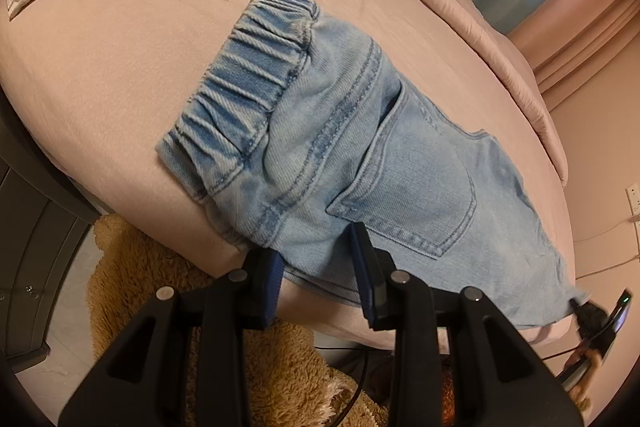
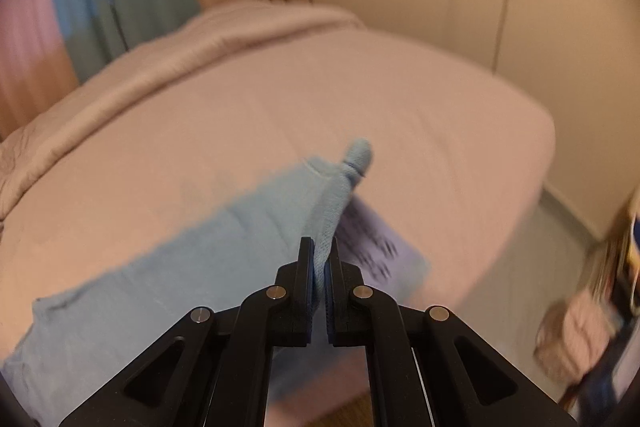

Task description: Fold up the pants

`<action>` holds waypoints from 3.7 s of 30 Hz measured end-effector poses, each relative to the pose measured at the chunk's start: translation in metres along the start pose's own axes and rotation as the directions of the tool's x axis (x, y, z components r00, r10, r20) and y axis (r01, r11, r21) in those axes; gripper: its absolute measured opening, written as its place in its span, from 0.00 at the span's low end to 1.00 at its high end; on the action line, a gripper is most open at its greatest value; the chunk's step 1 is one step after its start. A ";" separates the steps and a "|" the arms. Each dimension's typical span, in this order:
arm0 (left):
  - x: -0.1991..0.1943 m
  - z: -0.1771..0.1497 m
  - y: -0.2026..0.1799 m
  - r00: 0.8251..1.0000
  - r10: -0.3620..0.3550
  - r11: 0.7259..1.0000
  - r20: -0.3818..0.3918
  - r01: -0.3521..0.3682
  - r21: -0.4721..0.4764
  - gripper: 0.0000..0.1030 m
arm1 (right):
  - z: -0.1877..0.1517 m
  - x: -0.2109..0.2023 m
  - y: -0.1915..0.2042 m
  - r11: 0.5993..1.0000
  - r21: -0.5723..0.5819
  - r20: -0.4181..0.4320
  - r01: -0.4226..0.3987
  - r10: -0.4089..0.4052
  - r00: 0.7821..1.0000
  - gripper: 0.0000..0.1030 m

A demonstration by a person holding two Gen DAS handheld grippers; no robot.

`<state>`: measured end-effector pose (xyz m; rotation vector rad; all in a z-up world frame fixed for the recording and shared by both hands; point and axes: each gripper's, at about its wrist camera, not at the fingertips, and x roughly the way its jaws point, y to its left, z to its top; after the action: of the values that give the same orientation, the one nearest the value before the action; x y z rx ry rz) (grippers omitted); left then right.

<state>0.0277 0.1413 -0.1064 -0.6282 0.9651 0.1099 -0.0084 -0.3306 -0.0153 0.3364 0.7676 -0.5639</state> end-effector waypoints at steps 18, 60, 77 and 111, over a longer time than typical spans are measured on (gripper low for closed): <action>0.001 -0.001 -0.003 1.000 0.015 1.000 0.003 -0.015 0.003 0.32 | -0.025 0.032 -0.020 0.999 0.041 -0.123 0.014 -0.009 0.992 0.04; 0.000 0.000 -0.008 0.999 0.034 0.999 -0.005 -0.034 0.011 0.34 | -0.006 0.028 -0.047 0.978 0.198 -0.091 -0.063 0.082 0.992 0.18; -0.001 -0.002 -0.003 1.000 0.010 1.000 -0.007 -0.010 -0.005 0.35 | -0.016 0.040 -0.050 0.980 0.201 -0.099 -0.005 0.026 0.995 0.05; -0.034 0.110 0.025 0.996 -0.025 0.999 0.090 0.028 -0.028 0.84 | -0.060 -0.019 0.300 0.642 -0.514 -0.369 -0.569 0.433 0.822 0.49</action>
<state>0.0798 0.2283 -0.0453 -0.6572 0.8699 0.1279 0.1243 -0.0544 -0.0168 -0.0057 0.9716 0.2819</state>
